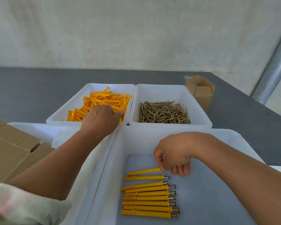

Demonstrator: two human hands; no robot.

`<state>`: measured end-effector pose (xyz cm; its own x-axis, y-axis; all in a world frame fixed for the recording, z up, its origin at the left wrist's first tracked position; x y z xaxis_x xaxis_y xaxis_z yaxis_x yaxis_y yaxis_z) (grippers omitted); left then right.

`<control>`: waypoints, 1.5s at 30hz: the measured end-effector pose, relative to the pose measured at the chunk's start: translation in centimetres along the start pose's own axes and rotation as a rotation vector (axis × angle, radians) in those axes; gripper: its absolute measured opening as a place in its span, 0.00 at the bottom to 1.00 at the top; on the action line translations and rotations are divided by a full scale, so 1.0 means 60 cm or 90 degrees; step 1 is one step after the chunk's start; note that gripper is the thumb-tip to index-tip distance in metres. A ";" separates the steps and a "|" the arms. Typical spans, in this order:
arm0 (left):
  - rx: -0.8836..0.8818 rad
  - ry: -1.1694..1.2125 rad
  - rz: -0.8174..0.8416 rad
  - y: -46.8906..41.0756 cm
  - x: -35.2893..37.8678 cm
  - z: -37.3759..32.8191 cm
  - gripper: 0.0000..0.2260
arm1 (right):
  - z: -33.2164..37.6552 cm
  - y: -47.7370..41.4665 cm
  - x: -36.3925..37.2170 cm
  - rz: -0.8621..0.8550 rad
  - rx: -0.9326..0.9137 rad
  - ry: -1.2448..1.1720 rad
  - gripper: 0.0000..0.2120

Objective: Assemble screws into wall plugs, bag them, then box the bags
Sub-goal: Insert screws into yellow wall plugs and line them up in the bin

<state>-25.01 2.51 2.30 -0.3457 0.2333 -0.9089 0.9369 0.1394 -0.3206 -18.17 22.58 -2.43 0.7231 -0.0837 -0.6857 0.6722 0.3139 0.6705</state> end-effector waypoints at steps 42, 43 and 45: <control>0.011 -0.200 0.229 -0.008 0.051 0.014 0.44 | -0.107 -0.033 -0.121 -0.388 0.111 -0.034 0.37; 0.013 -0.199 0.228 -0.008 0.050 0.014 0.44 | -0.105 -0.033 -0.122 -0.393 0.106 -0.034 0.36; 0.015 -0.193 0.227 -0.006 0.049 0.013 0.43 | -0.104 -0.033 -0.123 -0.403 0.097 -0.037 0.34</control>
<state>-26.34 2.39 -0.44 0.0259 -0.0292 -0.9992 0.9966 0.0793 0.0235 -25.81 28.46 -0.45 0.1850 -0.2600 -0.9477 0.9827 0.0496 0.1782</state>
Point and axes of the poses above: each hand's wrist, its own y-axis away from the middle knuckle, its own x-axis out of the palm, z = x × y, the point moved 6 cm from there along -y, towards the middle knuckle, and after that the axes turned 5 degrees about -y, right-handed, at the moved point
